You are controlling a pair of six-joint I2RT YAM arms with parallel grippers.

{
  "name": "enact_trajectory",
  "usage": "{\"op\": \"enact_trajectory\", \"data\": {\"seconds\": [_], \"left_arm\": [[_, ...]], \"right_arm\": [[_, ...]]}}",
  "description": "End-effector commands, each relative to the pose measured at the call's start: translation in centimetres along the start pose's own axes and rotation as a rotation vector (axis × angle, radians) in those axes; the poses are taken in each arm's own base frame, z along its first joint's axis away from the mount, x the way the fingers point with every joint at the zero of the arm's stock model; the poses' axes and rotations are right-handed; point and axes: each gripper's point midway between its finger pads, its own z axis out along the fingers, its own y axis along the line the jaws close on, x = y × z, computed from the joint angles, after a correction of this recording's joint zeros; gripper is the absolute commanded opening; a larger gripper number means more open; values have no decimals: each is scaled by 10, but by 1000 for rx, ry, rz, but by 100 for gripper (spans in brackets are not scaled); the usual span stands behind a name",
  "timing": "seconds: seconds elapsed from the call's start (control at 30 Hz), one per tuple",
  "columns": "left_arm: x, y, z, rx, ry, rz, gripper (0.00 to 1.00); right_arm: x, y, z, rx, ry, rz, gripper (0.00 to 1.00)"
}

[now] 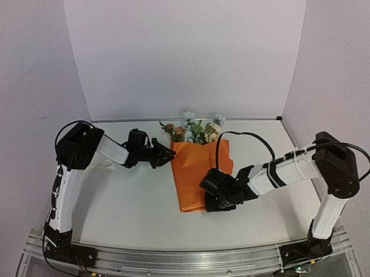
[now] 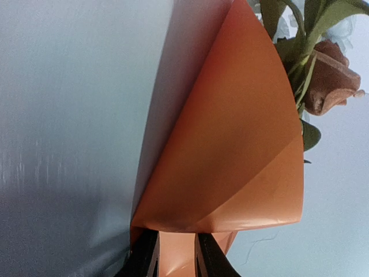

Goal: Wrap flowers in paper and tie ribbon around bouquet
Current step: Press the fold line of the folded wrapping paper.

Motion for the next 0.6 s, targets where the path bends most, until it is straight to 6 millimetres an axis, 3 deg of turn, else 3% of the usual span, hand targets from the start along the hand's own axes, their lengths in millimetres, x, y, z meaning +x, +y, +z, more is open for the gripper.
{"op": "enact_trajectory", "data": {"seconds": [0.0, 0.13, 0.23, 0.47, 0.57], "left_arm": [[-28, -12, 6, 44, -73, -12, 25], [-38, -18, 12, 70, -82, -18, 26], [-42, -34, 10, 121, -95, -1, 26], [-26, -112, -22, 298, -107, 241, 26], [-13, -122, -17, 287, -61, 289, 26]], "right_arm": [[52, -38, 24, 115, 193, -38, 37], [54, -38, 25, 117, 198, -40, 37], [54, -38, 26, 117, 200, -41, 37], [56, -37, 28, 117, 207, -43, 37], [55, -37, 28, 118, 207, -43, 37]]}}
